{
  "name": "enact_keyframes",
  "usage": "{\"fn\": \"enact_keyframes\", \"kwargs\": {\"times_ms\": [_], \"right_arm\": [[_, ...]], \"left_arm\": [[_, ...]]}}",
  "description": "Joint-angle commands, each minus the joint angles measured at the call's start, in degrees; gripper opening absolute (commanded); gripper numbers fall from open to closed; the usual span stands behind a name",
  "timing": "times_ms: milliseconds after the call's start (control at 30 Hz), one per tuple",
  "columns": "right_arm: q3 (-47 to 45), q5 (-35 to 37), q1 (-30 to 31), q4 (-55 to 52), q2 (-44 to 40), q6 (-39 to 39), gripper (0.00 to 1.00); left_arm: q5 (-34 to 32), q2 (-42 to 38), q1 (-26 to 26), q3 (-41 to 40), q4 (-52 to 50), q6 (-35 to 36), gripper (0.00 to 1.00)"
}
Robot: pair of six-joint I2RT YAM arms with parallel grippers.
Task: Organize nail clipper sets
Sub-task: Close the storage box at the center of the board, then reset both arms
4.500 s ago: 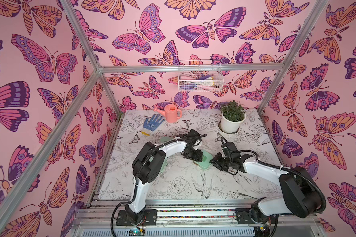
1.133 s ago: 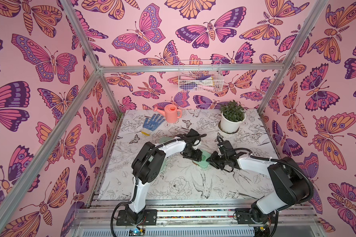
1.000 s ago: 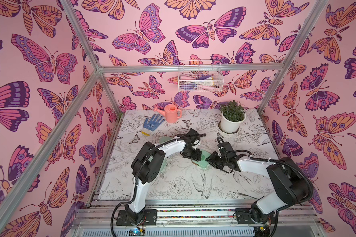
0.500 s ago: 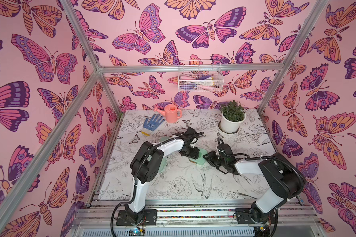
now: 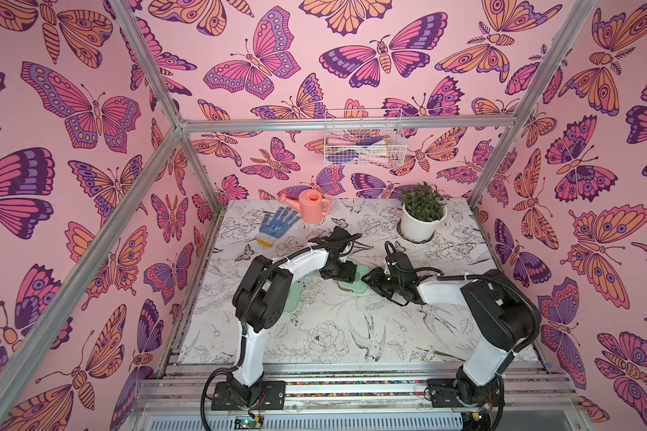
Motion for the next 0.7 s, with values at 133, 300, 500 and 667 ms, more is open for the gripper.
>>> {"fn": "enact_keyframes", "kwargs": {"times_ms": [133,300,500,667], "right_arm": [[12.8,6.9,-3.0,-28.7,-18.4,-23.1,0.60],[13.6,31.9,-3.3,-37.6,-36.0,-42.6,0.66],[-19.2,50.2,-5.5,7.4,-48.2,-68.8,0.73],[-27.8,36.9,-18.0,13.4,-44.6,-57.9,0.70]], "left_arm": [[-16.6,-17.9,2.9,5.7,-0.3,0.3,0.89],[-37.8,-40.9,5.6,-10.5,16.2,9.6,0.90],[-38.9,-64.3,14.1,-63.7,85.0,18.5,0.92],[-38.9,-65.2,16.7,-70.0,71.8,18.5,0.92]]}}
